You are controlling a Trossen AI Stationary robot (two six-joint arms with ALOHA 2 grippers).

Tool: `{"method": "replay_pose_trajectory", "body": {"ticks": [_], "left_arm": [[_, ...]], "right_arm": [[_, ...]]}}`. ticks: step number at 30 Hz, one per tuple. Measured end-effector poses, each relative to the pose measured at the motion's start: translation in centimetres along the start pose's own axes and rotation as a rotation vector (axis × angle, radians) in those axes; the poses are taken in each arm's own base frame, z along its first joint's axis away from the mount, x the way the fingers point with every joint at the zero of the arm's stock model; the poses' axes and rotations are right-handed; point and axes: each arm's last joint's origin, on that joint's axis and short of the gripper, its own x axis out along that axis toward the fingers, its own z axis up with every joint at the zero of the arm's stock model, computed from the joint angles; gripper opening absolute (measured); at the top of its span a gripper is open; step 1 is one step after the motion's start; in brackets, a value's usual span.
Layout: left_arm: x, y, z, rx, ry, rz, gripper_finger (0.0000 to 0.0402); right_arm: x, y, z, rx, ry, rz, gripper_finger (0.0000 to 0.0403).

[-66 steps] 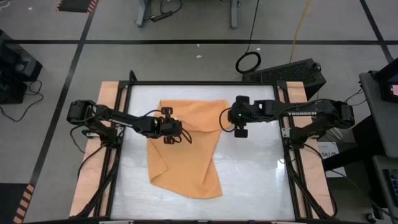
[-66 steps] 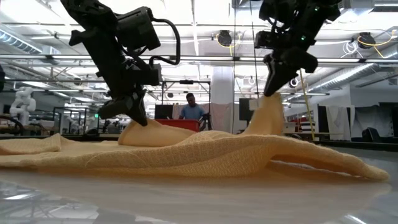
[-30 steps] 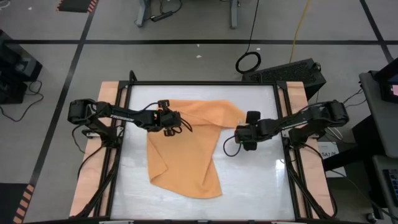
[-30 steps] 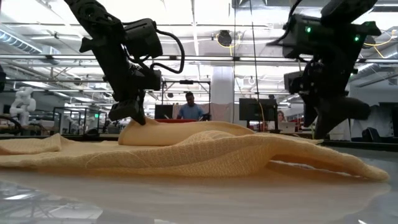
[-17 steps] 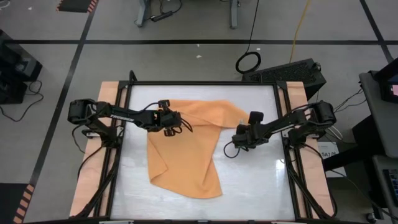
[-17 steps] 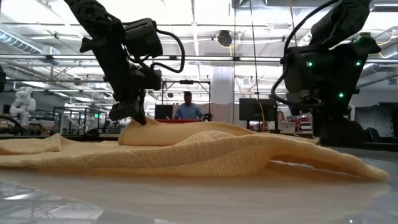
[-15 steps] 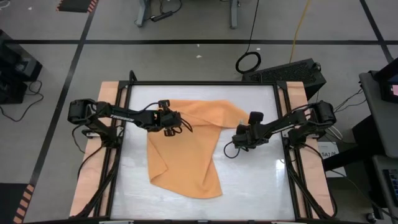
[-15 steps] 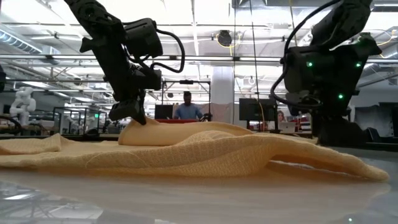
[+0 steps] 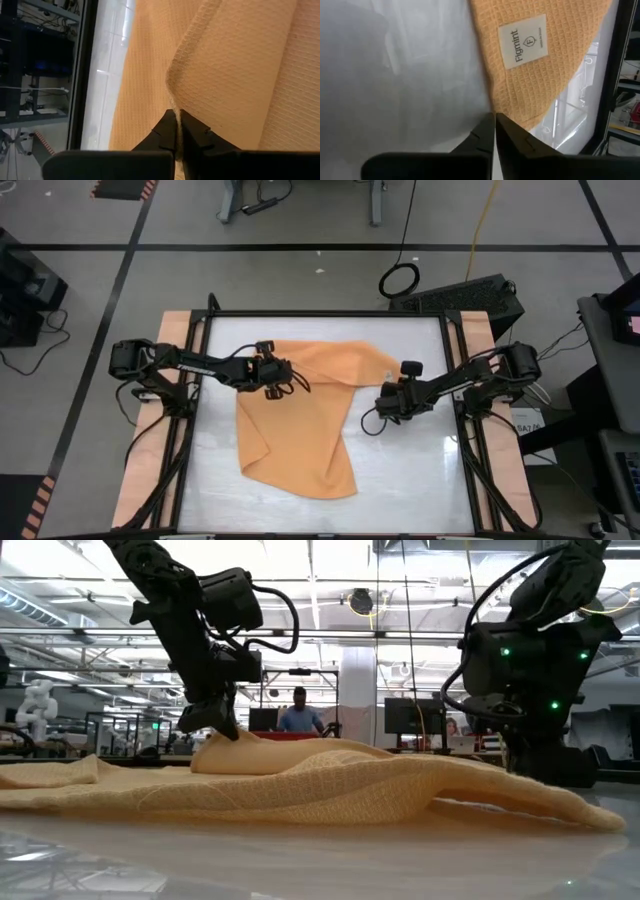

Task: Roll towel
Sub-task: Roll the yellow towel

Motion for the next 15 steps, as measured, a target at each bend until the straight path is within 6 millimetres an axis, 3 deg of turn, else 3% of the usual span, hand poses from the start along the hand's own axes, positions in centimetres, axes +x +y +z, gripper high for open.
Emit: {"method": "replay_pose_trajectory", "body": {"ticks": [6,15], "left_arm": [[-0.3,0.2,0.1,0.063,0.014,0.091,0.0010],[-3.4,2.9,0.4,-0.001,-0.058,0.249,0.0010]], "right_arm": [[-2.2,-1.6,0.8,0.034,-0.041,0.011,0.0002],[-7.1,-6.1,0.6,0.231,-0.233,0.078,0.0001]]}}
